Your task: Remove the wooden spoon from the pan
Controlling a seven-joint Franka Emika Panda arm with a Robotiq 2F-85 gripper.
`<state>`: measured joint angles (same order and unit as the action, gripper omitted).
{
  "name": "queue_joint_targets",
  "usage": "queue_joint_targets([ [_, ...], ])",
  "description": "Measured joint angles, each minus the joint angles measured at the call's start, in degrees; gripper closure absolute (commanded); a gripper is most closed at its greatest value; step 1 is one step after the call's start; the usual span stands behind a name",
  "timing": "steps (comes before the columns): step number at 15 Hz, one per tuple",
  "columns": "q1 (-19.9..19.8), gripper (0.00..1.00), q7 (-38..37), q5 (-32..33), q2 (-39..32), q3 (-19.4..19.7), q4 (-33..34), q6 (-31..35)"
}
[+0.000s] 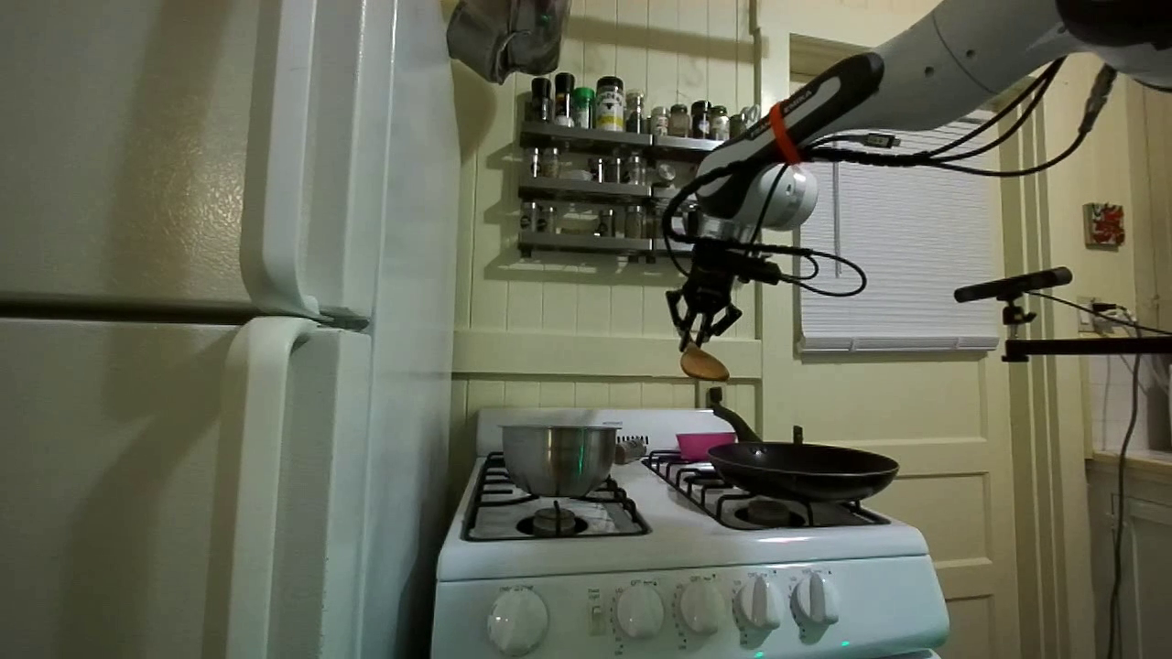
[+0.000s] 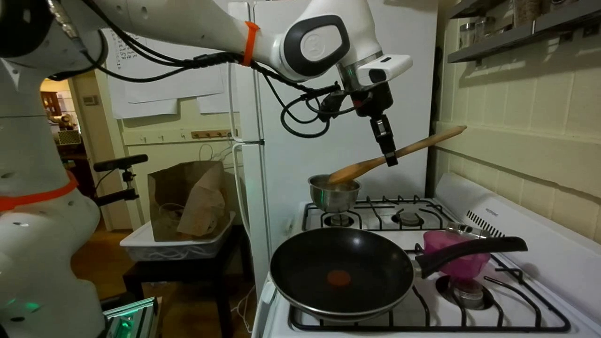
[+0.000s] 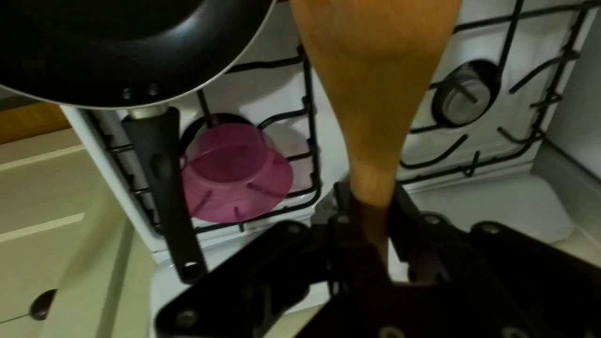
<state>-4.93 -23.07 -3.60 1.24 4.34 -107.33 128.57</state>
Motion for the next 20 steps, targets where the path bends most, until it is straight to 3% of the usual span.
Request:
queue_joint_targets([
  [6, 1.70, 0.95, 4.55, -0.77, -8.66, -1.45, 4.18, -6.91],
  [7, 1.55, 0.78, 4.56, -1.20, -9.83, -1.23, 4.21, -6.88],
  [10, 1.04, 0.78, 4.56, -2.81, -12.25, -0.95, 4.53, -6.86],
  [11, 0.99, 0.95, 4.56, -2.90, -12.50, -0.95, 4.75, -6.86],
  [20, 1.62, 0.95, 3.90, -5.73, -15.86, -1.77, 6.43, -6.86],
])
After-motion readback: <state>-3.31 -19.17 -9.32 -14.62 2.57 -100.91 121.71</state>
